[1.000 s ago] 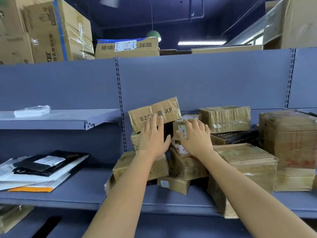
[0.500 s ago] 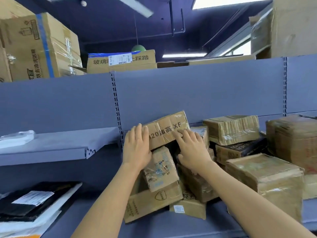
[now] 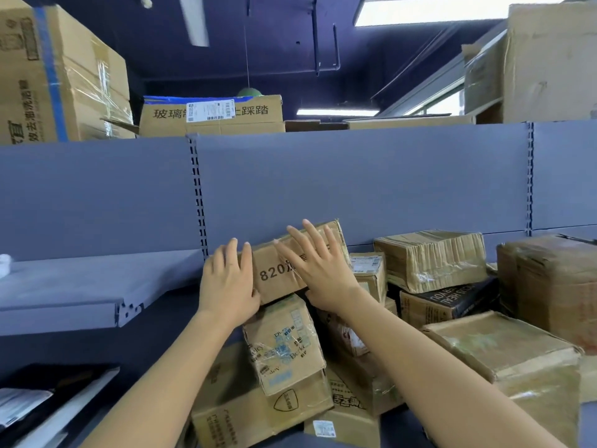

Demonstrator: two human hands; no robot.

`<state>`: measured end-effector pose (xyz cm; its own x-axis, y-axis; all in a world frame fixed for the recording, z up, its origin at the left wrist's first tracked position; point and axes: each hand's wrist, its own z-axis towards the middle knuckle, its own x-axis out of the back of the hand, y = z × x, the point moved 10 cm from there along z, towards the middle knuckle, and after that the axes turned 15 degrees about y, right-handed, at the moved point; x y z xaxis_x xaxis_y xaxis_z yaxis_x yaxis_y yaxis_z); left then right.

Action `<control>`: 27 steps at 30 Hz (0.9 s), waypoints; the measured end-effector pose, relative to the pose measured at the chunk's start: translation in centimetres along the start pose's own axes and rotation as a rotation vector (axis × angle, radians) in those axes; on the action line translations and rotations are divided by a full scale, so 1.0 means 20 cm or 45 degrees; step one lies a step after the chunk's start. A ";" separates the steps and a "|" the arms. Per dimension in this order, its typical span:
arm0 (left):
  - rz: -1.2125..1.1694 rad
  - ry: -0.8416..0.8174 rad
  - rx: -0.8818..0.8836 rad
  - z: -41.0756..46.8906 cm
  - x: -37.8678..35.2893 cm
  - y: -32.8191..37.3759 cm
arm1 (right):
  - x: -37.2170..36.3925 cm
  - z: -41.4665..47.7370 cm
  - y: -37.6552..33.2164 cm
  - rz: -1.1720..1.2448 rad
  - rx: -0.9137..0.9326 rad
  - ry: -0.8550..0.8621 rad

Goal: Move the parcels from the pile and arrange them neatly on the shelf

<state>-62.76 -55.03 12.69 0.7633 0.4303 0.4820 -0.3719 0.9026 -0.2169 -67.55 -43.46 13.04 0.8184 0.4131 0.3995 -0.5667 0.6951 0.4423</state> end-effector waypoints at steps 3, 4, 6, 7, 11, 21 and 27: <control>-0.019 -0.032 -0.011 -0.01 -0.03 0.02 | -0.06 -0.01 0.00 -0.009 0.004 -0.030; -0.034 -0.041 -0.006 -0.01 -0.04 0.03 | -0.07 -0.02 0.00 -0.011 0.005 -0.028; -0.067 -0.044 0.003 -0.02 -0.05 0.04 | -0.08 -0.02 -0.03 -0.022 0.030 -0.005; -0.077 -0.038 0.002 -0.02 -0.06 0.05 | -0.08 -0.01 -0.04 -0.030 0.052 0.008; -0.066 -0.016 -0.022 -0.02 -0.05 0.06 | -0.11 -0.02 -0.08 0.001 0.087 -0.006; -0.002 0.010 -0.084 -0.05 0.00 0.07 | -0.11 0.00 -0.05 -0.040 0.036 0.071; -0.395 0.320 0.166 -0.07 0.20 -0.05 | 0.04 0.08 0.04 0.063 0.029 0.242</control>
<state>-58.70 -54.14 13.64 0.9489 0.1424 0.2817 -0.1551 0.9876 0.0232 -67.56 -43.50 15.05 0.7915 0.5515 0.2633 -0.6069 0.6585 0.4451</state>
